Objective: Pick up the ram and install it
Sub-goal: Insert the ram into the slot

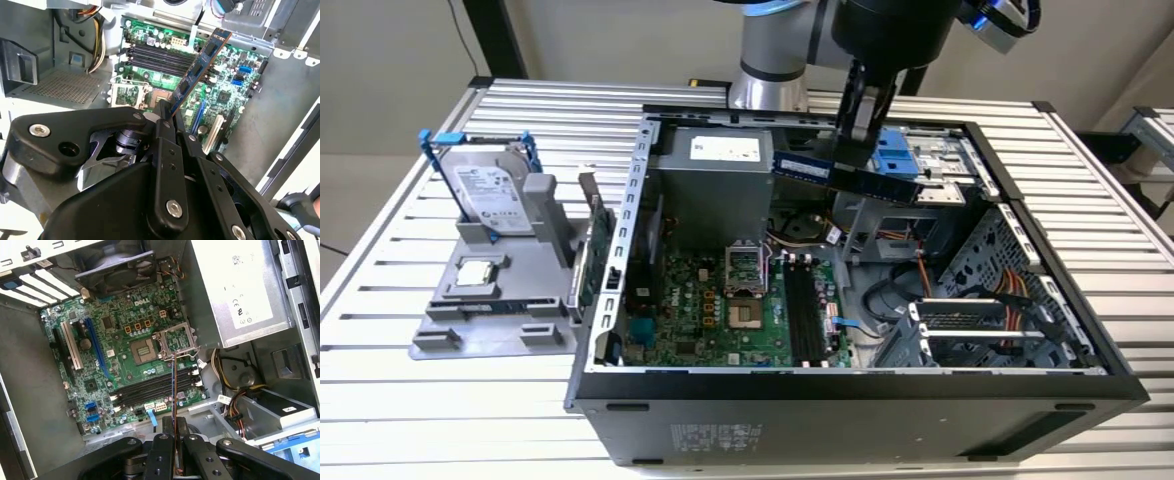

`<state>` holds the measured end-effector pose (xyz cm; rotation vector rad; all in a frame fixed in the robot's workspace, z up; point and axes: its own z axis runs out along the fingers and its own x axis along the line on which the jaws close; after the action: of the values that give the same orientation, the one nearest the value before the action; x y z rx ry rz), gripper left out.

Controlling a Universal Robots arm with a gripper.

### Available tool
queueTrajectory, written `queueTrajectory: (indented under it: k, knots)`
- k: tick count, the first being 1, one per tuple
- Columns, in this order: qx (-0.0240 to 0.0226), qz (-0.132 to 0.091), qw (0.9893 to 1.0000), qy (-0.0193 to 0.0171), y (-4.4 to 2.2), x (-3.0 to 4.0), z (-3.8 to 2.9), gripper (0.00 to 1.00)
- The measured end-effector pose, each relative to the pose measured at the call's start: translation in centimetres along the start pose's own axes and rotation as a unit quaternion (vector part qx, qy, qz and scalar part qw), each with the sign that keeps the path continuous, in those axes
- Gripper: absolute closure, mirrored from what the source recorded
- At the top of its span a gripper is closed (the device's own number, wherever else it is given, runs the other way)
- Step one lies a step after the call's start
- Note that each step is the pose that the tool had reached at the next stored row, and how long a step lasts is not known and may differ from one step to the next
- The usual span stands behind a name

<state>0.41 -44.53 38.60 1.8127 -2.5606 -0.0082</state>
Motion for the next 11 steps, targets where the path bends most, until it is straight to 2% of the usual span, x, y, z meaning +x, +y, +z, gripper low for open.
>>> queueTrajectory:
  k: [11]
  knots:
    - [0.0000,0.020,0.9998,-0.0002,0.00,0.00,0.00,1.00]
